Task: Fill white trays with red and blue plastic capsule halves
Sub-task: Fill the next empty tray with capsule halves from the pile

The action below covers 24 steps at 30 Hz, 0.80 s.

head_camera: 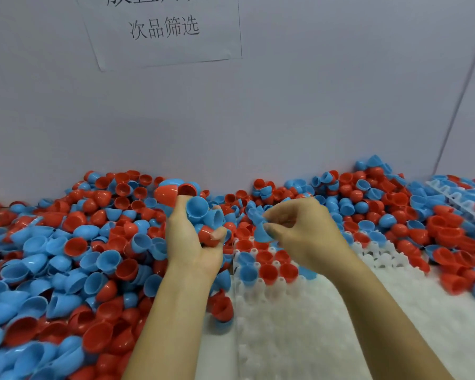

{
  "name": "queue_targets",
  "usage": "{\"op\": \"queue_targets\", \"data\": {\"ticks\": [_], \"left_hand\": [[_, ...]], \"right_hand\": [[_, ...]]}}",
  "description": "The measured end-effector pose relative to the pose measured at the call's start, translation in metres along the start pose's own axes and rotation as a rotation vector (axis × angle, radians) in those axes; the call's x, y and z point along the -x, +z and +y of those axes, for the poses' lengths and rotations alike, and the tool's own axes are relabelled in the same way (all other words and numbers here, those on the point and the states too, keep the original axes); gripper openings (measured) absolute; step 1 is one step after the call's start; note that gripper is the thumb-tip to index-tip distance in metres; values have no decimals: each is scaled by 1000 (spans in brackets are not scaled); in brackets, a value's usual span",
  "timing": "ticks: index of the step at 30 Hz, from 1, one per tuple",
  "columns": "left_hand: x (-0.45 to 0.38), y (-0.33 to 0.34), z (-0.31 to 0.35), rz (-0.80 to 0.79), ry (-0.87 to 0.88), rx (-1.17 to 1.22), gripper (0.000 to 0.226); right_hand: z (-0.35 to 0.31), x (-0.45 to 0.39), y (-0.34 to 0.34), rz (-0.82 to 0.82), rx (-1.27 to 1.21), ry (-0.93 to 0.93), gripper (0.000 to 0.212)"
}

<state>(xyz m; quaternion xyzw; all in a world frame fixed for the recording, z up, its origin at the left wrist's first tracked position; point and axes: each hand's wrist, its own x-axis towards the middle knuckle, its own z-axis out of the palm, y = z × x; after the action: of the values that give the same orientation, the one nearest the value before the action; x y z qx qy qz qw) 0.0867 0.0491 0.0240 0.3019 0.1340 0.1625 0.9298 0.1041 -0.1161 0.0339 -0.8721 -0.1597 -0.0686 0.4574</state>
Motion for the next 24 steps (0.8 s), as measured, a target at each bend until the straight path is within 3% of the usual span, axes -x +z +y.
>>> {"op": "queue_targets", "data": {"ticks": [3,6,10,13,19,21,24], "left_hand": [[1,1,-5,-73,-35,-22,31],[3,3,-8,-75,-60,-92,27],[6,6,-7,-45,-85,-106,21],[6,5,-8,-52,-81,-139,20],[7,5,-10,-112,-124,-174,27],[8,6,-12,-117,-143,-179,26],[10,8,-14,-112,-160,-206,24]], "right_hand": [[25,-1,-49,80,205,60,20],[45,3,-75,52,328,172,20],[56,5,-57,-116,501,281,18],[59,4,-36,-140,575,330,19],[51,4,-45,-237,628,307,32],[42,4,-51,-185,602,261,36],[16,2,-49,-77,337,49,21]]}}
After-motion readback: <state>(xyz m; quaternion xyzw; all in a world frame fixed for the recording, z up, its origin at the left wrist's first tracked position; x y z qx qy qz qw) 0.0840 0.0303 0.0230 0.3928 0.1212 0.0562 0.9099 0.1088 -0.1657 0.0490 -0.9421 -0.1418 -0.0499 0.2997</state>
